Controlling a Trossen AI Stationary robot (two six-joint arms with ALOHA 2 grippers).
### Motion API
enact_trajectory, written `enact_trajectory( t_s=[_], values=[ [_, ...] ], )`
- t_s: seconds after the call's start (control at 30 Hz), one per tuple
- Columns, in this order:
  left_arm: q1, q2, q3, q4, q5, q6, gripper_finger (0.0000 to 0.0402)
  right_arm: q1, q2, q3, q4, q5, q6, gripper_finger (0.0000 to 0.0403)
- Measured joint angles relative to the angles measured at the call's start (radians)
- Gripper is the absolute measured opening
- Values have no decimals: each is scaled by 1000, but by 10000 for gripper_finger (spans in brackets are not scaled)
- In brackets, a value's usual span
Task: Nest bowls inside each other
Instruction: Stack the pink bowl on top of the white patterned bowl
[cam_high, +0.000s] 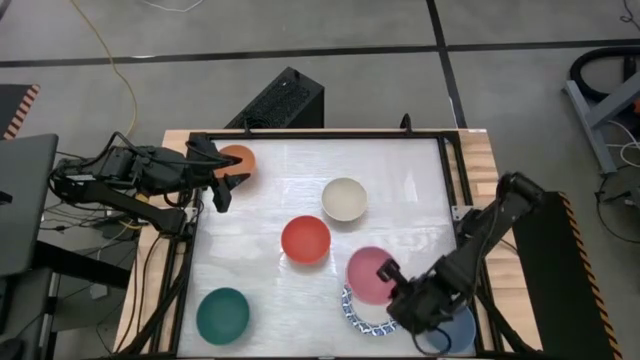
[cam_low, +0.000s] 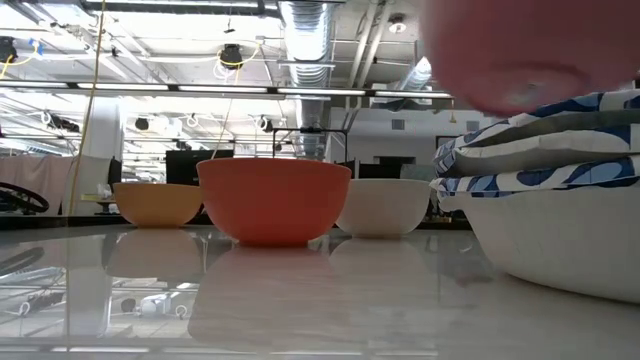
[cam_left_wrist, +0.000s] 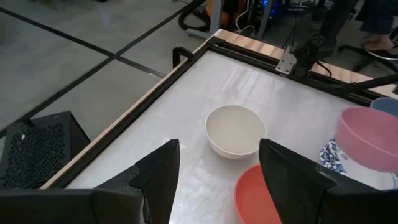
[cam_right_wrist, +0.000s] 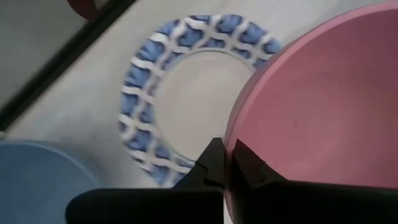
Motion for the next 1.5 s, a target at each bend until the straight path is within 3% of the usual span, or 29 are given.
enact_trajectory(
  t_s=[0.27,0.93,1.5],
  values=[
    [0,0,0,0,-13,10,210,79,92,0,-5,-14,142,12],
    [0,0,0,2,-18,9,210,55,193,-5,138,-66,126,14],
    [0,0,0,0,-18,10,210,40,194,-5,121,-63,269,88]
  ],
)
